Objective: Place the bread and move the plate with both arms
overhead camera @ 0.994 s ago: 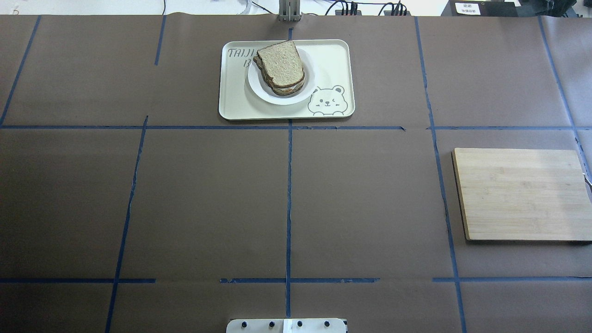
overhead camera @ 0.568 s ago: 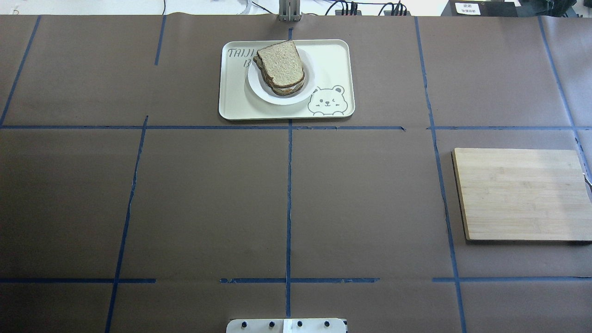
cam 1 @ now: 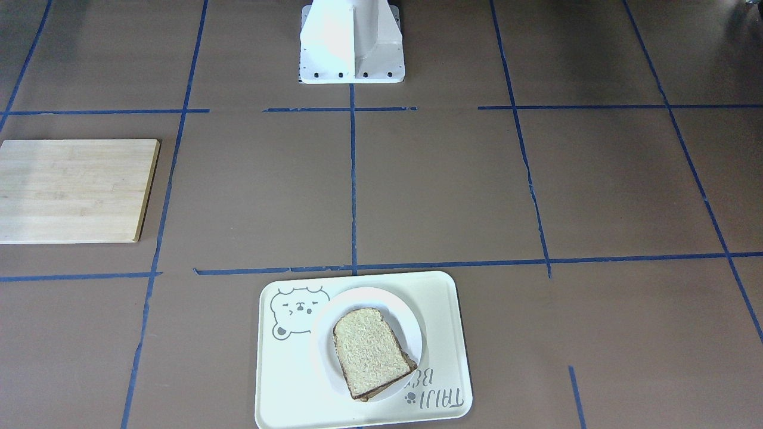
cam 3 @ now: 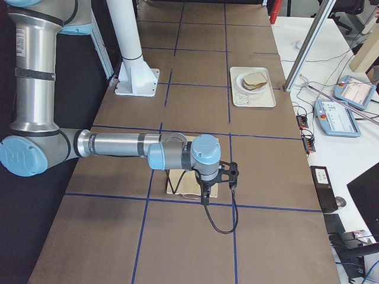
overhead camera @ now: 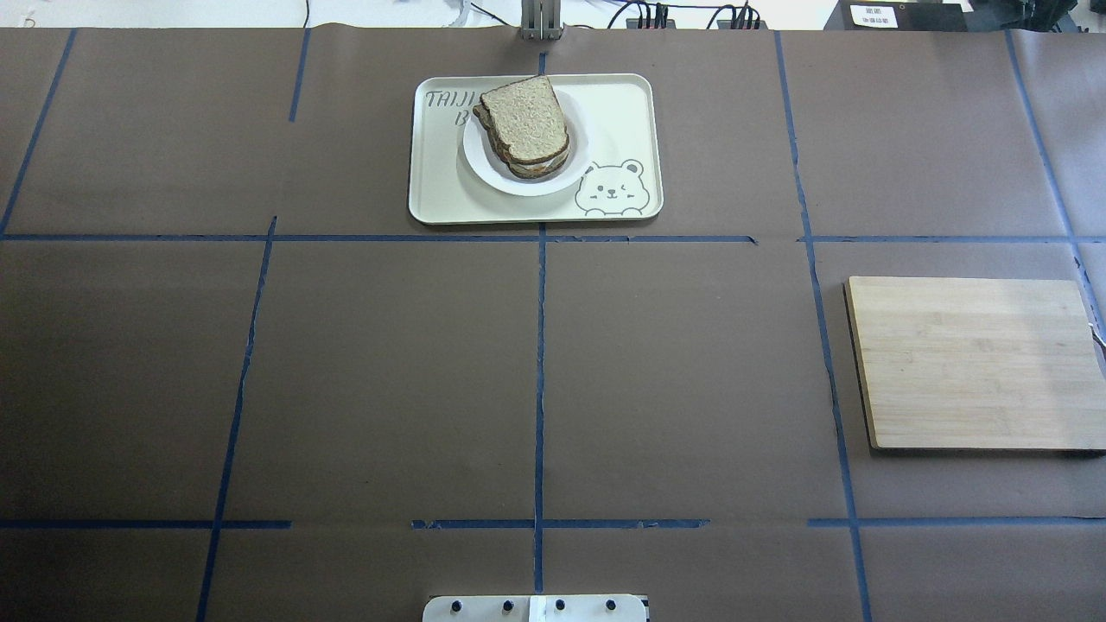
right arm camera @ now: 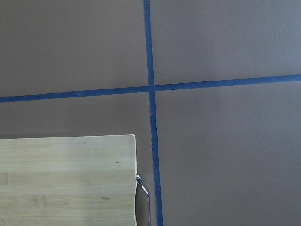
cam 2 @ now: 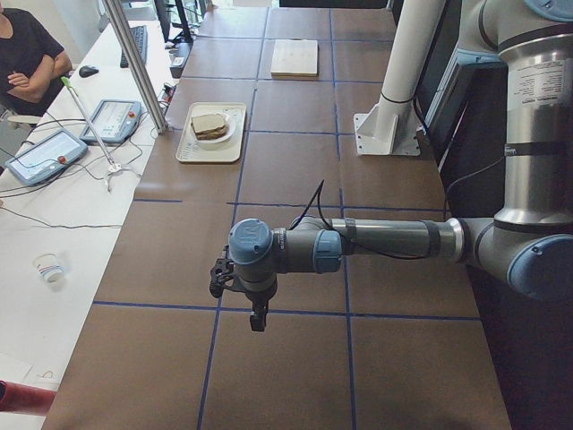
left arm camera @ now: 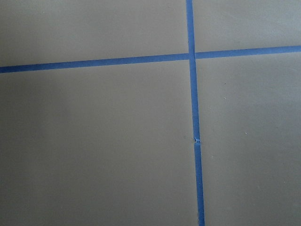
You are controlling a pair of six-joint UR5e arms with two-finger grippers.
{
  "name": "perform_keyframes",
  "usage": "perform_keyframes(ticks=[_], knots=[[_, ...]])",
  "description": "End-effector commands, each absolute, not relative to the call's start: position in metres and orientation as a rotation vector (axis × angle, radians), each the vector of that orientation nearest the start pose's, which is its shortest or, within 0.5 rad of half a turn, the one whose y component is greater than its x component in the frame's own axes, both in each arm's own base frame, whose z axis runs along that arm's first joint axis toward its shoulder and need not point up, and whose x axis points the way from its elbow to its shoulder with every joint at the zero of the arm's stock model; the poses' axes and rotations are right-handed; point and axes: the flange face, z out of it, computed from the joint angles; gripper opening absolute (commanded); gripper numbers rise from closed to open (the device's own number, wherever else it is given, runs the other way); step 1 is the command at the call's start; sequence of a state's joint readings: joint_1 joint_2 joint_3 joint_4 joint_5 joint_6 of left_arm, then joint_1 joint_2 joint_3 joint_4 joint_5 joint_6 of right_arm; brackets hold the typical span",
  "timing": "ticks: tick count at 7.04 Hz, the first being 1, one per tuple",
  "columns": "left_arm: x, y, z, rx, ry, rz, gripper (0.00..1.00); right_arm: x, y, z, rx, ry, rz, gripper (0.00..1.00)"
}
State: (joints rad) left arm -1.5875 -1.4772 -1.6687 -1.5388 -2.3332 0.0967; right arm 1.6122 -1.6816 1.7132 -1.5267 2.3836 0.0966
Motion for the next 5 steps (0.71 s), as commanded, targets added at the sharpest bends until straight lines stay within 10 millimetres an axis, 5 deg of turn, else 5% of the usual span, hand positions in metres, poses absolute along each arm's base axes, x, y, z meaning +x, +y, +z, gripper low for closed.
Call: perform_keyframes(ticks=[1, 5], knots=[[-0.0714, -0.4491, 0.6586, 0.016, 0.763, 0.067, 1.0, 0.0793, -0.4461, 0.6328, 0.048, -0.818, 0.1, 1.0], [-0.0708, -0.4521, 0.6566, 0.02, 0.763, 0.07, 1.0, 0.079, -0.4492, 0.6293, 0.057, -0.824, 0.095, 1.0]])
